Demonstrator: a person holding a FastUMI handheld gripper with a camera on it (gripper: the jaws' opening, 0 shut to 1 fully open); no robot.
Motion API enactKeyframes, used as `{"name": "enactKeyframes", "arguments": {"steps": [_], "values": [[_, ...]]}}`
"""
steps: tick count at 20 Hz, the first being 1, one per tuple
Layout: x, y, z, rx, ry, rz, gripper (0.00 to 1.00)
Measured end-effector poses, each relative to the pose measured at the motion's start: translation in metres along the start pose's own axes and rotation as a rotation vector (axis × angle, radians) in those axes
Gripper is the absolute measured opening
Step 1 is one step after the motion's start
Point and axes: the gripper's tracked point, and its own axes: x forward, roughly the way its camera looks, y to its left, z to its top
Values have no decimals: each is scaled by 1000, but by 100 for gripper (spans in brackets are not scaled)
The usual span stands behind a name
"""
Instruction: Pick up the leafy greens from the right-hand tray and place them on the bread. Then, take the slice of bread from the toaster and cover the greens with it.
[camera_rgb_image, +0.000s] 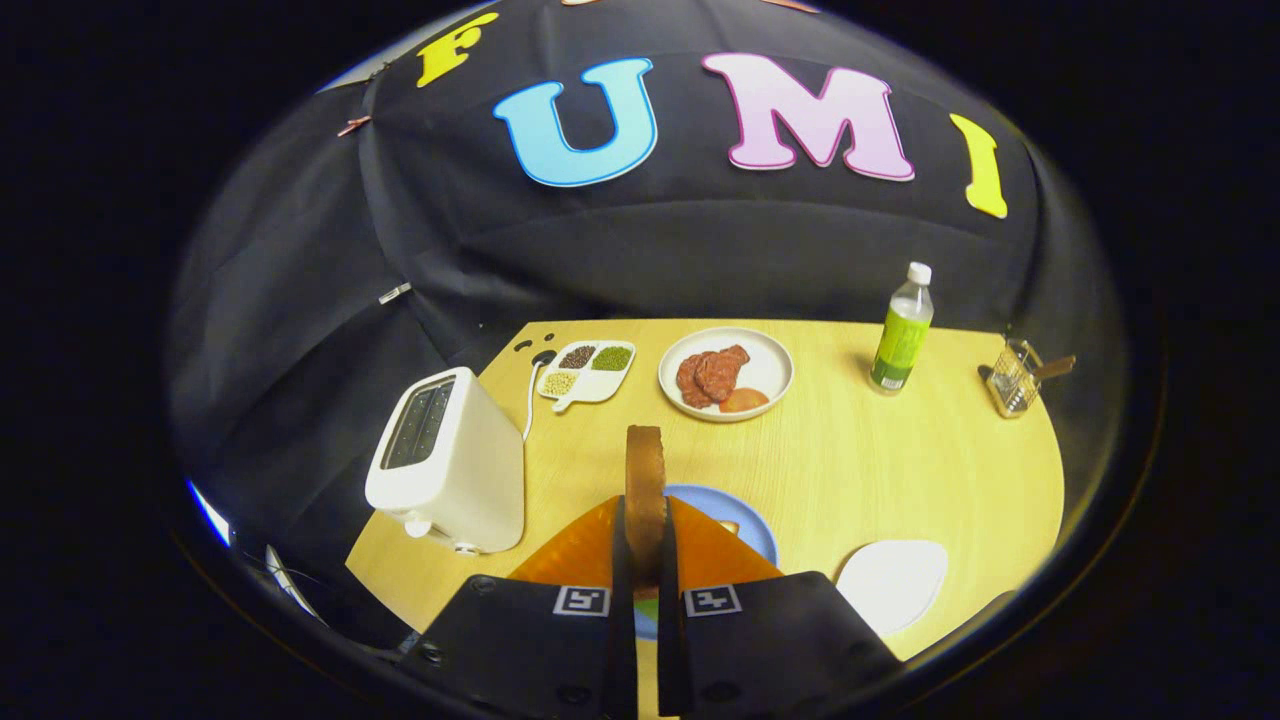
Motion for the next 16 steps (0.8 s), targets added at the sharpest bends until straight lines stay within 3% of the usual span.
{"name": "enactKeyframes", "arguments": {"steps": [10,16], "values": [[50,-8,-60,336,50,49,12],[59,-49,-87,364,73,-7,13]]}}
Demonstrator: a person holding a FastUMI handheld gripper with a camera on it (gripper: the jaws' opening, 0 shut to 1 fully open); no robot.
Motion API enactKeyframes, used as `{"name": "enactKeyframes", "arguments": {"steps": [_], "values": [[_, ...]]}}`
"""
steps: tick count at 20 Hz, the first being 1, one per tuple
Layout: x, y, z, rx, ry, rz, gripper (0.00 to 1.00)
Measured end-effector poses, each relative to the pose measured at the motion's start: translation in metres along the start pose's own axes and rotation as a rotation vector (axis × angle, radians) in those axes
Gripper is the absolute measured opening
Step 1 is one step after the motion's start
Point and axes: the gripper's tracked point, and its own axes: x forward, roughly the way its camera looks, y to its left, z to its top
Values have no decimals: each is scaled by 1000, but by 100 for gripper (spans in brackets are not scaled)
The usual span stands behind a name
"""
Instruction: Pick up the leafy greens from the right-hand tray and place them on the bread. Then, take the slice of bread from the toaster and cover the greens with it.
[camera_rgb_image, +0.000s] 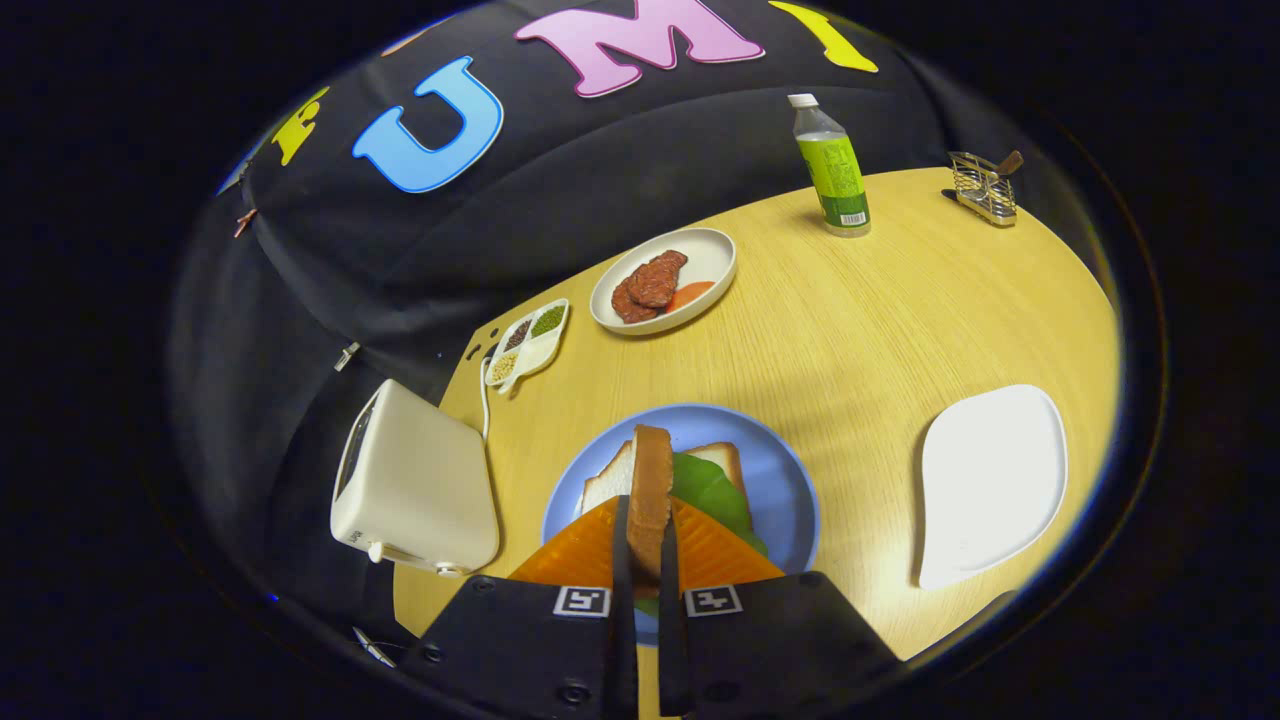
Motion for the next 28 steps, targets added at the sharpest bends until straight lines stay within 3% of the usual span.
{"name": "enactKeyframes", "arguments": {"steps": [3,5,6,9,15,21,28], "values": [[4,-15,-2,-22,14,-32,21],[3,-24,-3,-33,22,-63,33],[2,-26,-3,-36,25,-70,44],[1,-38,-3,-50,26,-102,55],[-18,-47,8,-72,14,-102,64],[-58,-48,50,-148,-87,-95,74],[-129,-4,122,-428,-260,-53,88]]}}
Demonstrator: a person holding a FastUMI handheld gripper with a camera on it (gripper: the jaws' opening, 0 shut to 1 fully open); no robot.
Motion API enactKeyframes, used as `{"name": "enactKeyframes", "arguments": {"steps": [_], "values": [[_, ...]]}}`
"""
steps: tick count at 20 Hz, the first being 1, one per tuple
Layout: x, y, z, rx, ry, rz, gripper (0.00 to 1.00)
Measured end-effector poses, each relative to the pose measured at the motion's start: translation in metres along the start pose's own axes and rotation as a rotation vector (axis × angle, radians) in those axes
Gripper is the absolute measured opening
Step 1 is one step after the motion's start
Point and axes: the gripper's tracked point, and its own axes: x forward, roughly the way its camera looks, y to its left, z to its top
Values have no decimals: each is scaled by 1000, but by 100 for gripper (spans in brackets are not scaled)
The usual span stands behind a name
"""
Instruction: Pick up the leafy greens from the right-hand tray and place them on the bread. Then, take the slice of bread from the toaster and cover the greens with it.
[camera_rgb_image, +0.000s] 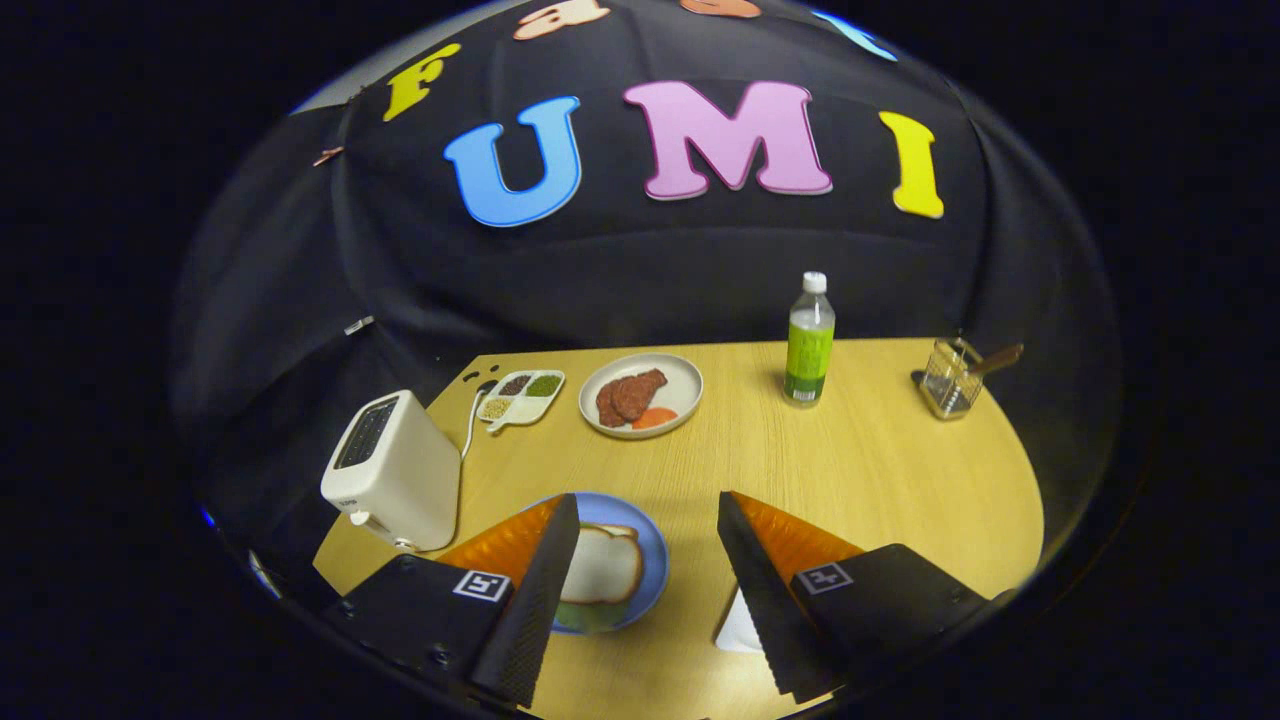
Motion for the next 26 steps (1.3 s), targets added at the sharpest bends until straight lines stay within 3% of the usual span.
{"name": "enactKeyframes", "arguments": {"steps": [7,11,13,26], "values": [[-51,14,89,-171,-192,-37,98],[-87,0,141,-247,-345,-152,99],[-104,5,152,-260,-392,-160,98],[-123,-11,95,-195,-342,-204,98]]}}
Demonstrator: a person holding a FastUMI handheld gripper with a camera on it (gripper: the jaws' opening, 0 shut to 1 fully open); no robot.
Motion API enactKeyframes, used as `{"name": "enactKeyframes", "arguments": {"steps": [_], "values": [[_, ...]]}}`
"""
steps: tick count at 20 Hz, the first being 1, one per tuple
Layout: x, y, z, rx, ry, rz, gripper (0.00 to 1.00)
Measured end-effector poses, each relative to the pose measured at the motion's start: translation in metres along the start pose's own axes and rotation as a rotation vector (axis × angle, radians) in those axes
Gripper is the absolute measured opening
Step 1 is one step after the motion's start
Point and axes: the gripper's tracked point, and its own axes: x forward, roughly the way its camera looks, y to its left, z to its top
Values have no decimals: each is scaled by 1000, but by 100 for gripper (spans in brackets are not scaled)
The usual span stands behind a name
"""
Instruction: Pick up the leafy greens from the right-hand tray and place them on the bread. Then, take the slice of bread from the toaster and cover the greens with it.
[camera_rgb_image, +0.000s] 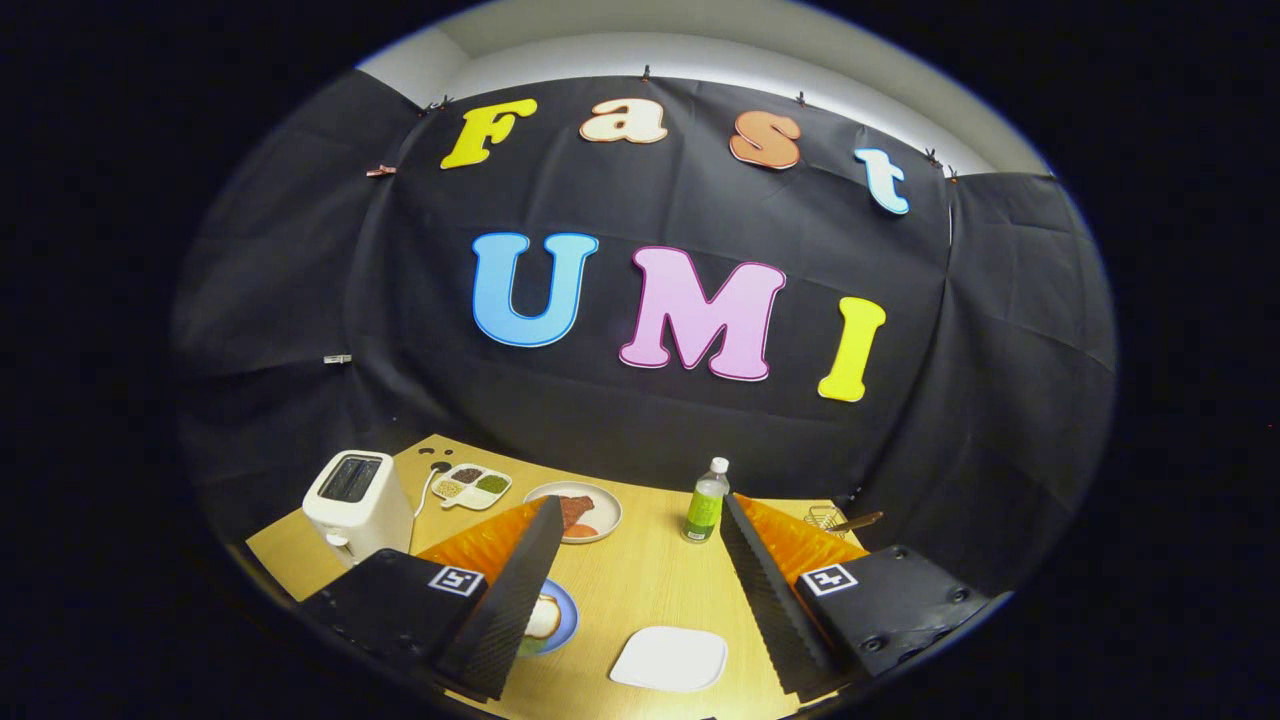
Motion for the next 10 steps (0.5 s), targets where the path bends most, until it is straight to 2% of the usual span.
{"name": "enactKeyframes", "arguments": {"steps": [10], "values": [[3,2,4,8,-8,6,98]]}}
